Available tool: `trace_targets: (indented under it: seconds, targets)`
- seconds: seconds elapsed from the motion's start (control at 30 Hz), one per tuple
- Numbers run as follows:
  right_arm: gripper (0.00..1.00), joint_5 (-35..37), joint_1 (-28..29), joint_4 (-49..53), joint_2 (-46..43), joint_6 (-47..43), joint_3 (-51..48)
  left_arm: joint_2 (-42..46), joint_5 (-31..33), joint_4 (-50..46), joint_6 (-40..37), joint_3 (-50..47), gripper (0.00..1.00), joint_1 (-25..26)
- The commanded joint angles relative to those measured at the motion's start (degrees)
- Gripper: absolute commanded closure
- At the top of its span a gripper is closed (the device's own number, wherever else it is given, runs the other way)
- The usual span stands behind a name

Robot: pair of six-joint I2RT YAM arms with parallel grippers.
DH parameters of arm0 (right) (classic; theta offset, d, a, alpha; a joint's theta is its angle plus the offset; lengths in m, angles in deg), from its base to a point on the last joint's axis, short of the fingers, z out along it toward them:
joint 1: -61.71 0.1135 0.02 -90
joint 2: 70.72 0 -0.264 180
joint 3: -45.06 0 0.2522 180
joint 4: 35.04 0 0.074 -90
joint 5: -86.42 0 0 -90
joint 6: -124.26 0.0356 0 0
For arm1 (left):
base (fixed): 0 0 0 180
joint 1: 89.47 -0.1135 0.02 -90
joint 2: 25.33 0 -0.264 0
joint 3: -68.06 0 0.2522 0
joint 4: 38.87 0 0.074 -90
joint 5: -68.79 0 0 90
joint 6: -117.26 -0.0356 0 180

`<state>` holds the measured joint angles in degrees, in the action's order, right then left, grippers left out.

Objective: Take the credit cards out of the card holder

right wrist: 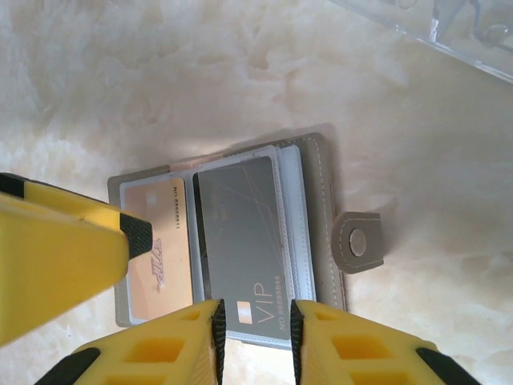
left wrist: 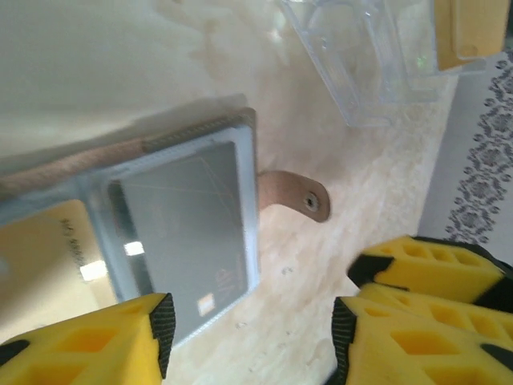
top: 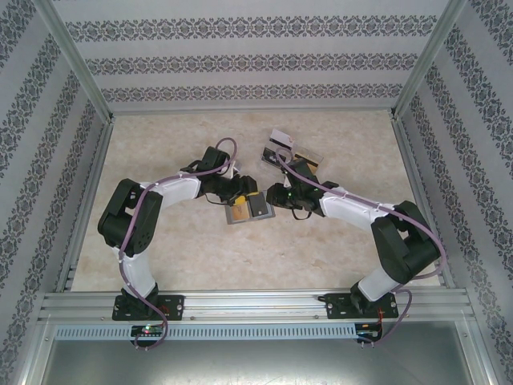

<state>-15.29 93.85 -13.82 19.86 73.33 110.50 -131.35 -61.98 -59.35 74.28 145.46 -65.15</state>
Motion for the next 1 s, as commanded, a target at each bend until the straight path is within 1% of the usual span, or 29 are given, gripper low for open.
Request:
trace_targets:
  seconds: [0.0, 0.1, 0.17, 0.27, 0.47, 0.6, 0.73, 0.97]
  targets:
    - [0.71, 1.9, 1.5, 2.3, 1.5, -2.3, 3.0, 2.2, 6.4, -0.2, 1.7, -1.9, 0.51, -0.1]
    - [0.74, 1.3, 2.1, 3.5, 4.7, -2.4, 5.7, 2.3, 8.4, -0.7, 2.4, -2.7, 0.60, -0.3]
    - [0.76, 0.7, 2.4, 4.0, 7.1, -2.3, 7.2, 1.7, 7.8, 0.0, 3.0, -2.9, 0.64, -0.3]
    - [0.77, 0.3, 2.5, 4.4, 9.7, -2.0, 8.6, 0.7, 6.1, 1.6, 4.2, -2.9, 0.68, -0.3]
    - [0.77, 2.1, 2.4, 6.7, 12.8, -2.1, 10.5, -1.9, 2.7, 3.2, 4.9, -1.4, 0.74, 0.0]
    - [0.76, 2.3, 2.4, 7.7, 14.5, -2.1, 10.8, -2.7, 2.6, 1.8, 4.3, -0.7, 0.74, 0.4]
    - [0.77, 2.0, 2.4, 8.2, 15.6, -1.9, 10.9, -2.9, 4.5, -0.6, 3.2, -0.5, 0.74, 0.5]
    - [0.78, 0.5, 2.1, 8.0, 17.1, -1.4, 10.9, -4.0, 4.9, -1.0, 2.5, -0.7, 0.73, 0.5]
